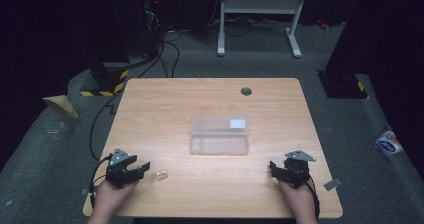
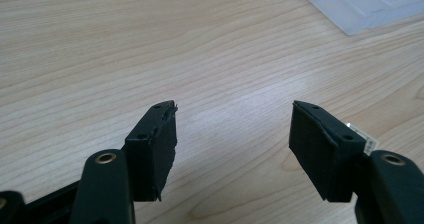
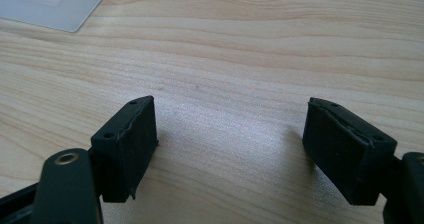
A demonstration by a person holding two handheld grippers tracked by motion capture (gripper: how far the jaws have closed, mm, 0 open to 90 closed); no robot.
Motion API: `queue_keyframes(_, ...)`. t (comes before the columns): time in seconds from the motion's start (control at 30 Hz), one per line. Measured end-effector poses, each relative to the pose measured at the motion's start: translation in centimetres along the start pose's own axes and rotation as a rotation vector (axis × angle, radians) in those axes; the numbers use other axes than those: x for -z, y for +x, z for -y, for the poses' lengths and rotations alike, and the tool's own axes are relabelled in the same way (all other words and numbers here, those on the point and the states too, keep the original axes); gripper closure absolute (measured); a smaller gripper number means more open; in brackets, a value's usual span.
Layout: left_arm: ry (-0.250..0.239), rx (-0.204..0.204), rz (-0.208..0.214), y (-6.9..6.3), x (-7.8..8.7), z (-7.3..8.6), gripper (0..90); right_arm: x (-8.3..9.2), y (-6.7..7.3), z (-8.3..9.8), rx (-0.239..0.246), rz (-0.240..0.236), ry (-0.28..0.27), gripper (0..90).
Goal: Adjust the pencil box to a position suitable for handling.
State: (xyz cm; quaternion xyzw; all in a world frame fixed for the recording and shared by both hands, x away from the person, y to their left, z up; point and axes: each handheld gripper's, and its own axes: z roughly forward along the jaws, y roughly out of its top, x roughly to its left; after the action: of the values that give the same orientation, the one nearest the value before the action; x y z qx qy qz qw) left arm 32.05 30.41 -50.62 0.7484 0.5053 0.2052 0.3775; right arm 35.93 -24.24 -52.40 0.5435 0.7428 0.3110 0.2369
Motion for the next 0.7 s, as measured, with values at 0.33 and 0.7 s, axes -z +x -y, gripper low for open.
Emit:
queue_keyframes(0.33,-0.054,-0.072,0.067,-2.0,0.5,-0.4,36.1,0.0,0.0,0.0,0.001,-0.001,0.0,21.8)
queue_keyframes(0.7,-0.036,-0.134,0.155,-4.6,-0.3,-0.3,33.9,0.0,0.1,0.0,0.001,-0.004,0.0,22.1)
